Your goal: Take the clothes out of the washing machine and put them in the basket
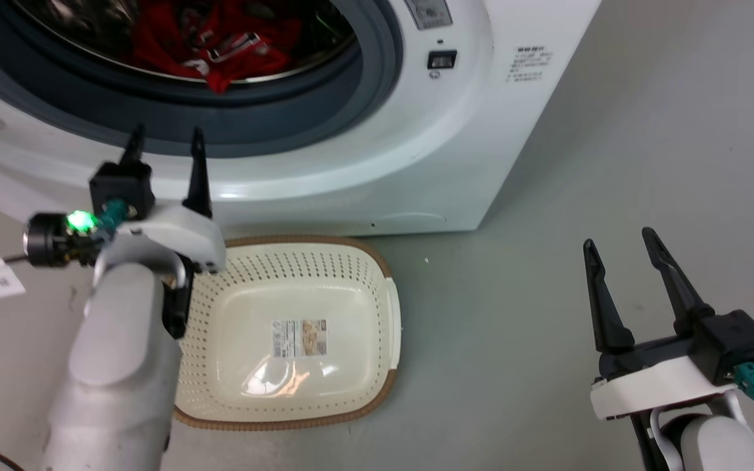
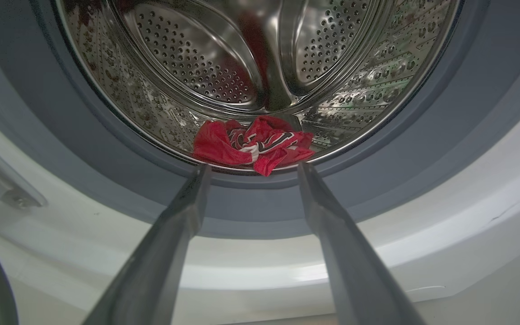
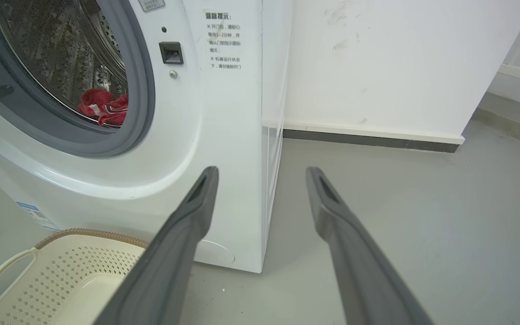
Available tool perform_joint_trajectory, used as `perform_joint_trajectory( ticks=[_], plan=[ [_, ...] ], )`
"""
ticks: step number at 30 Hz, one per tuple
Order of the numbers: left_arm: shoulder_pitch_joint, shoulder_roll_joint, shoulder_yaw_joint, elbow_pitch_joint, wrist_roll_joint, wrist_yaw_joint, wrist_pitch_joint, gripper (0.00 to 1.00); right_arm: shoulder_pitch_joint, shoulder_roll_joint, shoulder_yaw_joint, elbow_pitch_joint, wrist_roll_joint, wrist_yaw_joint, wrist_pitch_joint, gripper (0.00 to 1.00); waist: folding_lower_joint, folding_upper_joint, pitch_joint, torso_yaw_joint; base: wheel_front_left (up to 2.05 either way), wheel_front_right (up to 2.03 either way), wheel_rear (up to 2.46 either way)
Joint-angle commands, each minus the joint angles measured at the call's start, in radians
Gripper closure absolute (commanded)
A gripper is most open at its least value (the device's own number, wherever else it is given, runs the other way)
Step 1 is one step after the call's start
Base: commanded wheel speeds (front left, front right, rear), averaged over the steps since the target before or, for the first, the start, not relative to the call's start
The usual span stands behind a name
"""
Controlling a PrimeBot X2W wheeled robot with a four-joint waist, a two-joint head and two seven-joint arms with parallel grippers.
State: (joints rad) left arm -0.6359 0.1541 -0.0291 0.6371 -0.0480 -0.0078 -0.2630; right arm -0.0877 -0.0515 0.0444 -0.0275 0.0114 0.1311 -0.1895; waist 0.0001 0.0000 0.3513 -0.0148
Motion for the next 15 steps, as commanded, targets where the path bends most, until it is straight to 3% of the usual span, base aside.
perform_joint_trajectory(
  ticks=[1,15],
  plan=[
    [-0.037,0.012,0.003,0.015,0.002,-0.001,-0.003,0.00,-0.023,0.002,0.005,0.000,0.006,-0.001,-0.006,0.00,-0.0001,0.0000,0.069,-0.033,0.00,0.00,0.00],
    [-0.430,0.116,-0.032,0.254,0.044,-0.019,0.020,0.00,-0.088,0.003,0.052,0.021,0.026,-0.001,-0.039,0.00,-0.0001,0.0000,0.226,-0.073,0.00,0.00,0.00]
  ],
)
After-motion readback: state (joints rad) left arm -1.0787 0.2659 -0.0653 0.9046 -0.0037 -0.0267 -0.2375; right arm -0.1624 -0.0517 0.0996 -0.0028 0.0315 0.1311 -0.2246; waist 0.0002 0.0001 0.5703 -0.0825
